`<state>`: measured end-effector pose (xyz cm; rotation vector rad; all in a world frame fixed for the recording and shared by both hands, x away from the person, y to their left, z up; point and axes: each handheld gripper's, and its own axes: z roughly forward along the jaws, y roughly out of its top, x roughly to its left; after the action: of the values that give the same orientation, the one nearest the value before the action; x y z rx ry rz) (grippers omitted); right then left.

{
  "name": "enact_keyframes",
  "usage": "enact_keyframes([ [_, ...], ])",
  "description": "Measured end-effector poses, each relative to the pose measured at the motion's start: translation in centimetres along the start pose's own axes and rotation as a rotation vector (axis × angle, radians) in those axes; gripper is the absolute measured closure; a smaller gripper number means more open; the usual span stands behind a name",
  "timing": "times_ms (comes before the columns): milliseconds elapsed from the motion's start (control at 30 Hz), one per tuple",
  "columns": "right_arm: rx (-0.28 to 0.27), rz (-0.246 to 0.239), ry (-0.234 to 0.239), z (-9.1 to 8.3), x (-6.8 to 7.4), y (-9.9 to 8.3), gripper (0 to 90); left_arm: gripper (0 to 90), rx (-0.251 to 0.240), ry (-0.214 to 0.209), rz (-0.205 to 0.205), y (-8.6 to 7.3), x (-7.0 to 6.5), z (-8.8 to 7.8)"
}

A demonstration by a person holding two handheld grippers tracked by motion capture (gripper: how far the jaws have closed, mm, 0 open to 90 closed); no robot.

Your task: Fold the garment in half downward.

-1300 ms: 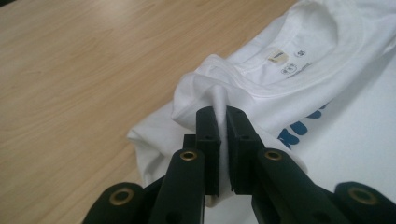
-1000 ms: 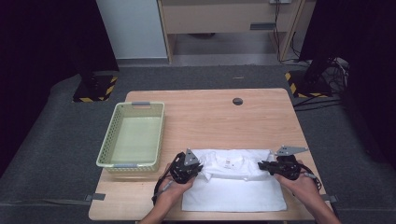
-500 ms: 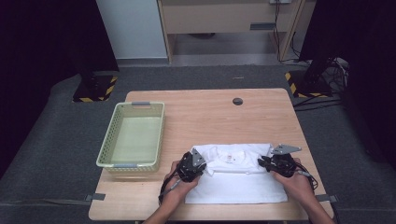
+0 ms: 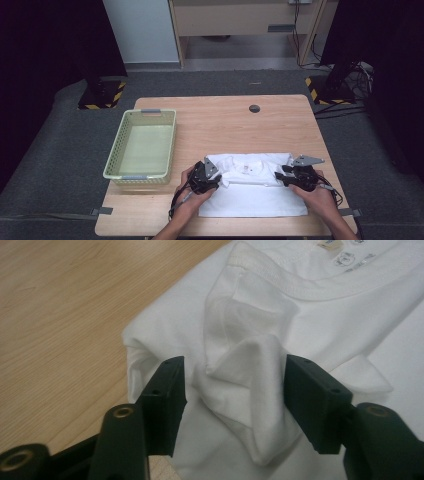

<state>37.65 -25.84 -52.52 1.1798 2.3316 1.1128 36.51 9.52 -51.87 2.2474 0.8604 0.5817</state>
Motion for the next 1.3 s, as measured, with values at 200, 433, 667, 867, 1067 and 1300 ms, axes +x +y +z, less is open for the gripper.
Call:
enact_keyframes([
  [200,-0.023,0.006,-0.031,-1.8,-0.3,0.7,42.6,43.0,-0.076,-0.024,-0.001,1.0,-0.3,-1.9],
  [433,-0.034,-0.037,0.014,-2.9,-0.1,2.8,66.5,47.1,-0.081,-0.054,-0.004,2.6,0.5,-2.3],
  [667,0.005,-0.082,0.047,0.3,0.4,5.2,68.4,53.5,-0.009,-0.099,-0.012,4.0,1.0,0.8],
  [867,0.069,-0.097,0.062,3.3,0.7,4.9,61.6,53.5,0.001,-0.130,-0.072,4.1,1.4,3.3],
  [1067,0.092,-0.107,0.058,4.6,1.2,4.2,58.6,54.0,0.022,-0.164,-0.046,4.4,1.1,4.1],
  [1300,0.090,-0.118,0.056,4.5,1.8,4.3,78.8,78.8,0.035,-0.152,-0.004,4.5,0.3,4.1],
])
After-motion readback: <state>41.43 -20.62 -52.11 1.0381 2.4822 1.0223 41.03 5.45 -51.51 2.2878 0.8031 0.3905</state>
